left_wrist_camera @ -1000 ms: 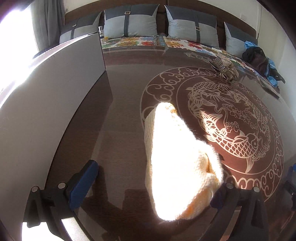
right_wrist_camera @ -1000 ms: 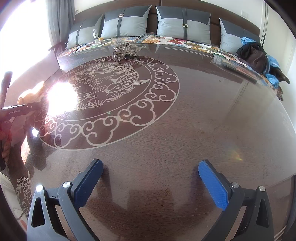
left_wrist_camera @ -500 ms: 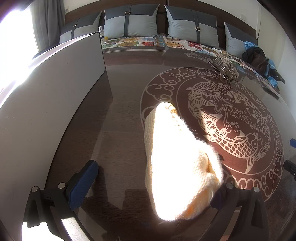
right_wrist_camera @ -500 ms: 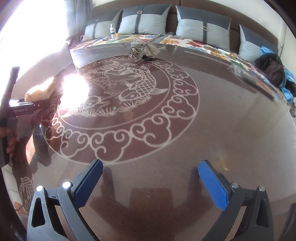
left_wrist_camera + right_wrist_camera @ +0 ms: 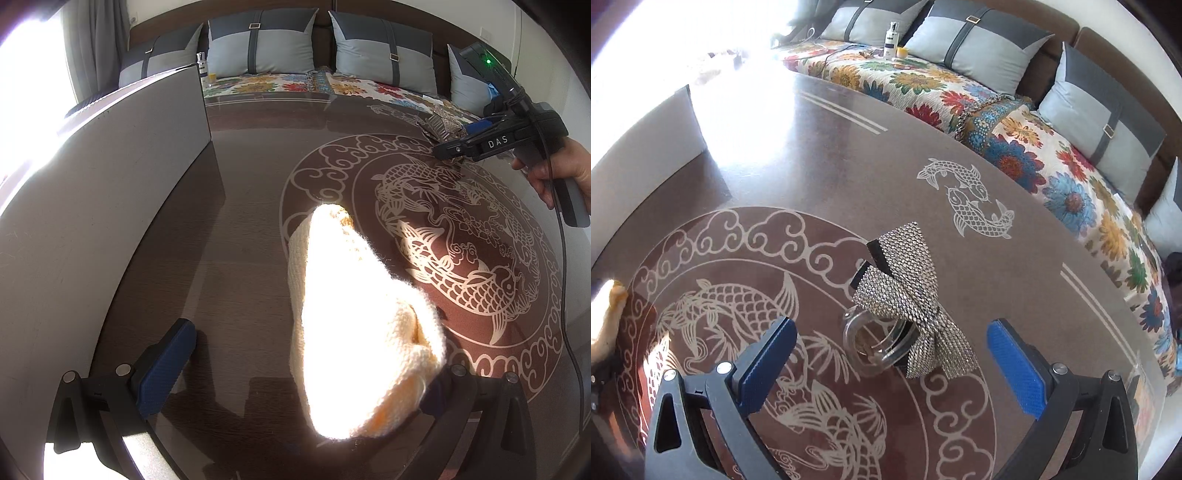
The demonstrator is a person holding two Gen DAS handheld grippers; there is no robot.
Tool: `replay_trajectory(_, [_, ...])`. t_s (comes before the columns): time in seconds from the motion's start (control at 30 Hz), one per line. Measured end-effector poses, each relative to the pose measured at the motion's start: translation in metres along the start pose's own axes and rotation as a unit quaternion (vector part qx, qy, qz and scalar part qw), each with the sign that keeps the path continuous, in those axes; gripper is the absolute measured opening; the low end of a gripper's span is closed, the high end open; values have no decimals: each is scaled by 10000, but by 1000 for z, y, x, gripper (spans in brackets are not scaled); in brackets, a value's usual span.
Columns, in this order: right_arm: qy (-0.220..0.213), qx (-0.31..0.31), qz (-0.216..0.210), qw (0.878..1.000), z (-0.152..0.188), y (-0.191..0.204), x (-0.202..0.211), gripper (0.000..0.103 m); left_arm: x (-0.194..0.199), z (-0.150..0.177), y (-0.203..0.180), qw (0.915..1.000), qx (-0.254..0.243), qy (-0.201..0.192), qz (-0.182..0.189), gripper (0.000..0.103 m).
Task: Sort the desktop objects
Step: 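Hold the knit item in the left tool while the right tool closes on the silver bow clip, then lift the knit item with the left tool while the right tool lifts the bow clip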
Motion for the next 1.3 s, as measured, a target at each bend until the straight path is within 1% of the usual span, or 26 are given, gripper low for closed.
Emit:
replay_trajectory(0.03, [43, 97, -92, 9999, -3, 2, -4, 94, 0, 0, 0, 10000, 3, 1, 4, 103])
replay_trajectory(0.07, [122, 144, -160, 9997, -6, 4, -9, 77, 0, 0, 0, 10000, 4, 1, 6, 103])
replay_trajectory(0.1, [173, 98, -270, 9994, -7, 5, -11, 68, 0, 0, 0, 10000, 5, 0, 5, 103])
replay_trajectory(0.13, [156, -27, -426, 9990, -7, 5, -12, 55, 0, 0, 0, 10000, 6, 1, 4, 103])
replay_trajectory(0.23, [38, -424, -404, 9983, 2, 10, -2, 52, 0, 1, 0, 10000, 7, 0, 4, 103])
replay_trajectory(0.33, [-229, -821, -435, 9954, 22, 29, 23, 48, 0, 1, 0, 10000, 6, 0, 4, 103])
replay_trajectory(0.4, [-355, -1040, -329, 9934, 43, 47, 44, 48, 0, 1, 0, 10000, 7, -1, 4, 103])
replay_trajectory(0.5, [-524, -1111, -153, 9923, 77, 84, 76, 48, 0, 1, 0, 10000, 6, -1, 4, 103])
replay_trajectory(0.6, [-627, -1191, 47, 9909, 110, 118, 104, 48, 0, 1, 0, 10000, 6, -2, 5, 103])
replay_trajectory(0.7, [-705, -1433, 259, 9868, 138, 144, 125, 50, -1, 1, 0, 10000, 6, -2, 4, 103])
replay_trajectory(0.73, [-717, -1529, 296, 9852, 145, 150, 128, 57, 0, 1, 0, 10000, 6, -2, 4, 103])
replay_trajectory(0.77, [-737, -1617, 322, 9836, 151, 157, 132, 67, -1, 1, 0, 10000, 6, -2, 4, 103])
replay_trajectory(0.8, [-757, -1695, 362, 9820, 154, 160, 134, 70, -1, 1, 0, 10000, 7, -3, 4, 103])
replay_trajectory(0.83, [-759, -1749, 379, 9809, 155, 160, 133, 73, -1, 1, -1, 10000, 8, -3, 4, 103])
replay_trajectory(0.9, [-673, -1820, 354, 9804, 152, 156, 129, 73, -1, 1, -1, 10000, 8, -3, 4, 103])
replay_trajectory(1.0, [-681, -1898, 346, 9789, 136, 142, 123, 74, -1, 1, -1, 10000, 9, -4, 4, 103])
replay_trajectory(1.03, [-700, -1950, 370, 9776, 129, 135, 121, 78, -1, 1, -1, 10000, 8, -4, 4, 103])
replay_trajectory(1.07, [-734, -2030, 388, 9756, 122, 127, 119, 82, -1, 1, -1, 10000, 9, -4, 4, 103])
replay_trajectory(1.1, [-779, -2139, 398, 9729, 115, 118, 116, 83, -1, 1, -1, 10000, 8, -4, 4, 103])
replay_trajectory(1.2, [-818, -2493, 350, 9643, 93, 91, 101, 84, -1, 1, -1, 10000, 9, -4, 3, 103])
replay_trajectory(1.3, [-640, -2777, 201, 9583, 72, 72, 77, 85, -2, 1, -1, 10000, 8, -3, 3, 103])
Point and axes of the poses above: each gripper's, at about its wrist camera, not at the fingertips, and x roughly against the way its jaws point, y to its left, z to its underside, the point moved 4 cm from there along -x, roughly the way its jaws point, and after that the axes turned 14 degrees about x, right-handed, at the moved point
